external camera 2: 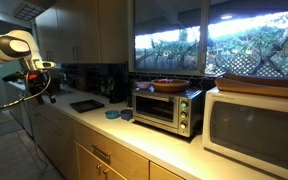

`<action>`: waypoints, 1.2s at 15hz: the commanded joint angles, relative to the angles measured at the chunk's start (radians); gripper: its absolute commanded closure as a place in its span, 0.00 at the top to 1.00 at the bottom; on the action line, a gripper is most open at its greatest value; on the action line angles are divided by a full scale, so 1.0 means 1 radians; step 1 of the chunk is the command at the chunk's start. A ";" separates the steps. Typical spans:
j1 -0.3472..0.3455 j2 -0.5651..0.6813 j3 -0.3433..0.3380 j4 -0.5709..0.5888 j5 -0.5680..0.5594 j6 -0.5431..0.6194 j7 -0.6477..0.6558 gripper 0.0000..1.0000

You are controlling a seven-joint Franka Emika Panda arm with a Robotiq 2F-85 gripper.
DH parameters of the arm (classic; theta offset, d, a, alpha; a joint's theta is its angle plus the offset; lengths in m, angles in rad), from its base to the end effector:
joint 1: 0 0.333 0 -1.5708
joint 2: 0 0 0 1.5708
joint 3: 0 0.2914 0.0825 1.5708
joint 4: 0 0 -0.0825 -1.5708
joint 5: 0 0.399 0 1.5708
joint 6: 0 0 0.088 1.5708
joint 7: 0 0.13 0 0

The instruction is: Open the drawer under the oven

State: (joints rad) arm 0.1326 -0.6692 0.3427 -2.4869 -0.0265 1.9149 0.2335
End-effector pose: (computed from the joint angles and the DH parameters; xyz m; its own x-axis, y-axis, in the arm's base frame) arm 0.3534 0.1786 0.4607 0.9734 0.1972 0.1170 0.1696 -0.9624 0.2120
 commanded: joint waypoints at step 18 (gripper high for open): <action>0.136 0.205 -0.217 -0.305 -0.249 0.565 -0.833 1.00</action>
State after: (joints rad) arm 0.2557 -0.4663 0.1432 -2.7035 -0.1870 2.3608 -0.5334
